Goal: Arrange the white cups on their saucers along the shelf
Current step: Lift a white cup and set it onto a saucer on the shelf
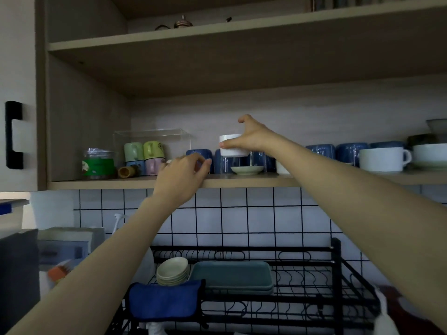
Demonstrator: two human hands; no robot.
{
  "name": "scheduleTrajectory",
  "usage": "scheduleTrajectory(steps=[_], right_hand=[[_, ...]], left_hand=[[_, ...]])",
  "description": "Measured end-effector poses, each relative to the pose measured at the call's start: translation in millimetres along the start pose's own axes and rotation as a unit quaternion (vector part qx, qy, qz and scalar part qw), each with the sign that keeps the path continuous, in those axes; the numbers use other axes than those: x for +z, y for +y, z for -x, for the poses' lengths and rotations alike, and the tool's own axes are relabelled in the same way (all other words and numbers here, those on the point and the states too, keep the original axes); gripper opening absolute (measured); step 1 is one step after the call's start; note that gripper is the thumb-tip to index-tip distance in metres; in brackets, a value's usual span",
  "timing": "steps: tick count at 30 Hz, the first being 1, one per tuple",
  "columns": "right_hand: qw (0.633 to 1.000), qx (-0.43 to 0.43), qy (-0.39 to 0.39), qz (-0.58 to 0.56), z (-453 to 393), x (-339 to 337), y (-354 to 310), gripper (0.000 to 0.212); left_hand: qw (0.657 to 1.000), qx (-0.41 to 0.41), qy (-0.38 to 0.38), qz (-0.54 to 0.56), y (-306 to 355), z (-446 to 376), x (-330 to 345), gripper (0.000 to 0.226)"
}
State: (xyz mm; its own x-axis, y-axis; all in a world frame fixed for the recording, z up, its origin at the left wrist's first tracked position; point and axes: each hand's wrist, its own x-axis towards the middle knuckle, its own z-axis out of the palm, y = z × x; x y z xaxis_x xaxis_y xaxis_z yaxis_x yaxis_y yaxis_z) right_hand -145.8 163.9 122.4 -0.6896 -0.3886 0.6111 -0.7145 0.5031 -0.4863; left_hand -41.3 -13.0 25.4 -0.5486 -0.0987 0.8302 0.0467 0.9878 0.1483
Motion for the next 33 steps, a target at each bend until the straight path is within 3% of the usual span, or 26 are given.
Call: scheduleTrajectory(steps=[7, 12, 15, 18, 23, 30, 33], right_hand=[[1.0, 0.004, 0.022, 0.016, 3.9, -30.0, 12.3, 0.104], [0.999, 0.01, 0.02, 0.024, 5.6, -42.8, 21.5, 0.104], [0.999, 0.015, 0.025, 0.017, 6.8, -46.1, 26.6, 0.104], [1.0, 0.012, 0.021, 0.016, 8.5, -45.8, 31.7, 0.103], [1.0, 0.006, 0.022, 0.019, 11.8, -49.1, 33.7, 0.102], [1.0, -0.011, 0.024, 0.008, 18.5, -52.4, 30.4, 0.103], [1.0, -0.013, 0.027, -0.003, 20.8, -50.5, 29.6, 0.103]], left_hand=[[0.987, -0.021, -0.149, 0.061, 18.9, -54.2, 8.1, 0.046], [0.959, -0.049, -0.269, 0.074, 27.7, -79.1, 27.7, 0.096], [0.949, -0.049, -0.306, 0.053, 33.0, -87.2, 42.3, 0.104], [0.945, -0.051, -0.324, 0.019, 38.7, -91.2, 49.0, 0.101], [0.937, -0.057, -0.344, 0.015, 45.8, -95.5, 47.0, 0.118], [0.941, -0.049, -0.336, 0.005, 49.5, -101.5, 57.3, 0.084], [0.944, -0.049, -0.326, 0.026, 44.0, -100.0, 55.4, 0.088]])
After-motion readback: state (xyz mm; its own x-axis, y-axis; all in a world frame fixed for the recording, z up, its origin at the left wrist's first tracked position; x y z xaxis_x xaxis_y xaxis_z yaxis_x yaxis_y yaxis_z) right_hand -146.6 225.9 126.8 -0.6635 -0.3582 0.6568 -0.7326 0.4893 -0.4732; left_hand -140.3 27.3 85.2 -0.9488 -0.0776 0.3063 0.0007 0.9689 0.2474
